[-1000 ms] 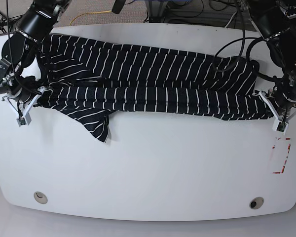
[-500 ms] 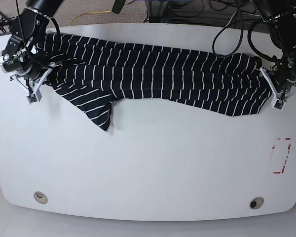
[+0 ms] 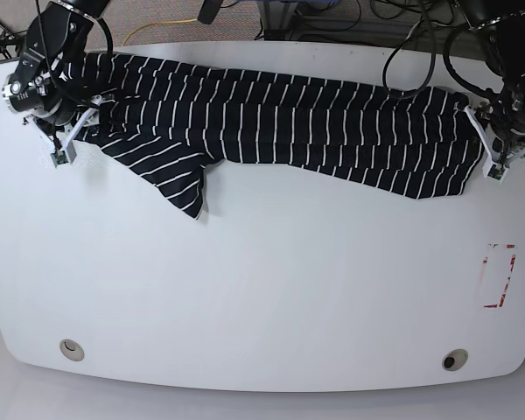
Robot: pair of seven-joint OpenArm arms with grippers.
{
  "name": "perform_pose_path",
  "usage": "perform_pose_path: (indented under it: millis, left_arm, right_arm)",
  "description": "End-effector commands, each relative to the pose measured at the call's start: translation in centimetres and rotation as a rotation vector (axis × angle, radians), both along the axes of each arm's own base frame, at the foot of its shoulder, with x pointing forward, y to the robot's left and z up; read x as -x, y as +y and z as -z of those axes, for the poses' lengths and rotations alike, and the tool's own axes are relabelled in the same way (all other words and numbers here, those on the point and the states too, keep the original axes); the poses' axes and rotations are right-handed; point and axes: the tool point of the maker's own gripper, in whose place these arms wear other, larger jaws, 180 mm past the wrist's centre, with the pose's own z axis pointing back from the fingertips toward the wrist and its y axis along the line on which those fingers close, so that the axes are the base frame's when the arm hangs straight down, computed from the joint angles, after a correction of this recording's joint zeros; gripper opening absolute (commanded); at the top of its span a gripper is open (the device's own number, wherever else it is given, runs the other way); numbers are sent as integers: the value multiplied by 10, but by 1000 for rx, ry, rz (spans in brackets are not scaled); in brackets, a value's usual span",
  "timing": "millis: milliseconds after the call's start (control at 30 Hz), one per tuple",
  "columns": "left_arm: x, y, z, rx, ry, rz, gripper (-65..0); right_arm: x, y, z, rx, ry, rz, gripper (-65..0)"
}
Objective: Fold the T-shirt properly
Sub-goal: 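Lift the shirt edge with both grippers and fold it toward the arms, then regrasp the folded shirt with both grippers and tuck its loose sleeve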
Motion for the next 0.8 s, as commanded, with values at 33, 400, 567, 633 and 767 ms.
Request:
perform_pose_path:
  millis: [33,400,567,633,767]
  left_arm:
    - [0,8,-8,-44,7,8,-131]
    - [-23,8,-51,-114,-113,48,-119]
    - [-39,4,-67,-119,-172,53,-119]
    - [-46,-2,-69,-96,-200,47,-119]
    - [-53,-19,-63,-39,-220,39,-119]
  right_arm:
    - [1,-23,-15,11,-64,105,-260]
    - [-41,-27,-68,41,-265,144,-197]
    - [-46,-28,-72,43,-248,150,-197]
    - [-45,-28,-72,44,-241,153,-197]
    - [-59,-16,-72,12,-256,121,-203]
